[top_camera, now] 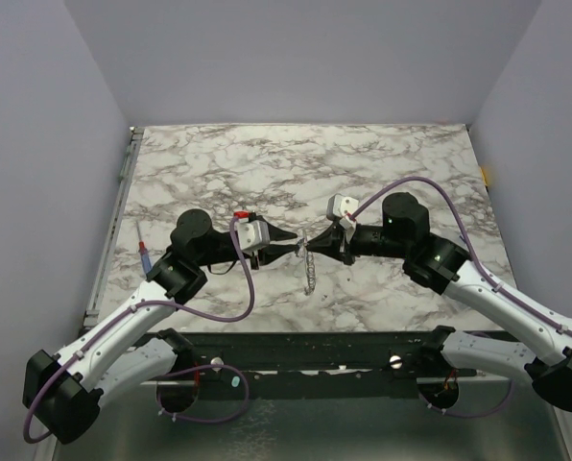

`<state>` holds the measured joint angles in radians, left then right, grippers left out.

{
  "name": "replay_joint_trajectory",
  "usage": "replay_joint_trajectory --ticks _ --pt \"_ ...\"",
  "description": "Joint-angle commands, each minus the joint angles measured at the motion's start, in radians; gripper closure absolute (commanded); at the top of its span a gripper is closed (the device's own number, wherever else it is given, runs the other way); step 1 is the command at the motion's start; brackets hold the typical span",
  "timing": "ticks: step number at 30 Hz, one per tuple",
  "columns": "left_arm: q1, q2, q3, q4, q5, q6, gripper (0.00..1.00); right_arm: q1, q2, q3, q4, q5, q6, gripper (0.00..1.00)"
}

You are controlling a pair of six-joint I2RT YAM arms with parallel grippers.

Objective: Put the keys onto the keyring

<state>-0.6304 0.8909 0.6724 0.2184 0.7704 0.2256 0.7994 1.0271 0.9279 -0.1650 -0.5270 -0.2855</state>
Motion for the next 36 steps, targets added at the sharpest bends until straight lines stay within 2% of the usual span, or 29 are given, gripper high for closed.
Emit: replay_joint_trajectory --ticks 1,11,17,18,29,36 --pt "-0.003 0.002 -0.016 0.030 -0.027 0.000 0.71 0.007 -0.014 0.023 0.038 -0.037 0.017 0.99" --pt "-0.010 0.017 -0.019 0.029 -0.006 0.010 0.73 0.007 -0.013 0.016 0.055 -0.042 0.024 0.99" --pt "-0.014 0.022 -0.017 0.030 0.009 0.008 0.98 0.007 -0.021 0.005 0.077 -0.028 0.029 0.99" --pt "-0.016 0.023 -0.016 0.029 0.012 0.008 1.00 0.007 -0.025 0.001 0.087 -0.021 0.030 0.99" --pt "-0.023 0.022 -0.014 0.029 0.021 0.005 1.00 0.007 -0.094 -0.110 0.337 0.098 0.143 0.99" --pt "-0.025 0.012 -0.018 0.051 0.007 -0.009 1.00 0.007 -0.082 -0.125 0.347 0.089 0.155 0.99"
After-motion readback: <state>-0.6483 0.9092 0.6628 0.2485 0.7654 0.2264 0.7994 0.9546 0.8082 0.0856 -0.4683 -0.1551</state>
